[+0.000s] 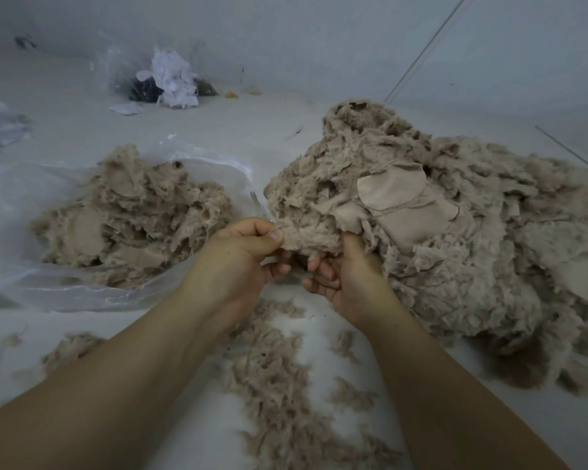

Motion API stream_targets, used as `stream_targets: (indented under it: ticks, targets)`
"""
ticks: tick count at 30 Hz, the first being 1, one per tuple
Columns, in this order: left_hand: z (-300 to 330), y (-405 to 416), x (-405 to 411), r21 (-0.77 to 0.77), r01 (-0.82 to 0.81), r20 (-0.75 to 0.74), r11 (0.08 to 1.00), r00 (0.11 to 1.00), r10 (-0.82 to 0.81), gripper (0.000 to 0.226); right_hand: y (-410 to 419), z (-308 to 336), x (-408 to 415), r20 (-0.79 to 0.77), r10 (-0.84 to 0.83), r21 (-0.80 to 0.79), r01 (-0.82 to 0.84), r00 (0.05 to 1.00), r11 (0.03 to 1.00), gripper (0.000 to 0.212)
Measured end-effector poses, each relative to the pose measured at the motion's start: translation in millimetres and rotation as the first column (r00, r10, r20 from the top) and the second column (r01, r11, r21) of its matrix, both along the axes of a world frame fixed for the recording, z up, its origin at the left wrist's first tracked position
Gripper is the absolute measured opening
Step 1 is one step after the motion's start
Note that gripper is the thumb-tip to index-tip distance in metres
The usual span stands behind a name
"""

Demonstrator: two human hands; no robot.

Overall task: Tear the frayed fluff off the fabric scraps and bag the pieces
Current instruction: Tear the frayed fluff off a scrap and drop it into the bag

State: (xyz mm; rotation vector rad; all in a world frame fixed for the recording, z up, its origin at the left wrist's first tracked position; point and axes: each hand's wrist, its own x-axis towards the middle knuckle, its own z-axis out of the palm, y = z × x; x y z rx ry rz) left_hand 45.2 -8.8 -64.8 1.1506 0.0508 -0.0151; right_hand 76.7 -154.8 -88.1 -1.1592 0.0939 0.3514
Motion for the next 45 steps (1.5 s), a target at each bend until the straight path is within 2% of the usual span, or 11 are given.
stream_targets:
  ticks: [5,8,12,15,18,22,28,33,36,42,45]
  targets:
    - [0,11,-1,-0.129,-0.048,-0.013,0.990,0.999,0.046,0.035,-4,-2,4,-0.003,0.005,0.024,-0.005,1.000,1.000,0.078]
    - [-6,16,-4,0.002,-0.104,-0.029,0.995,0.994,0.104,0.034,-5,-2,2,0.048,0.086,-0.031,-0.084,0.995,0.996,0.071]
    - [-10,7,-8,0.156,-0.084,0.018,0.984,0.996,0.082,0.028,-8,-6,-3,0.261,0.264,-0.226,-0.207,0.928,0.952,0.042]
    - [-11,-2,-8,0.256,-0.054,0.072,0.965,0.997,0.037,0.033,-7,-7,-4,0.281,0.294,-0.189,-0.248,0.914,0.950,0.022]
    - [-13,-4,-6,0.313,-0.044,0.077,0.949,0.997,0.021,0.032,-8,-8,-4,0.266,0.282,-0.187,-0.238,0.922,0.953,0.024]
    - [-18,0,-4,0.289,-0.019,0.034,0.957,0.999,0.010,0.011,-12,-7,-4,0.256,0.280,-0.189,-0.236,0.925,0.953,0.023]
    - [-20,4,-7,0.279,0.076,-0.018,0.957,0.997,-0.074,0.008,-9,-4,-5,0.350,0.294,-0.141,-0.260,0.889,0.955,0.030]
    - [-14,5,-10,0.265,0.146,-0.069,0.953,0.989,-0.132,0.018,-12,-10,-3,0.294,0.298,-0.139,-0.268,0.908,0.953,0.014]
    - [-16,1,-10,0.266,0.085,-0.056,0.960,0.996,-0.072,0.024,-11,-10,-2,0.288,0.295,-0.153,-0.261,0.911,0.953,0.026]
    - [-16,-1,-5,0.290,-0.021,0.020,0.957,1.000,0.016,0.027,-12,-9,-1,0.281,0.347,-0.179,-0.306,0.895,0.935,0.016]
    - [-16,0,-5,0.255,-0.039,0.025,0.966,0.999,0.033,0.027,-13,-12,0,0.260,0.342,-0.190,-0.299,0.903,0.935,0.032]
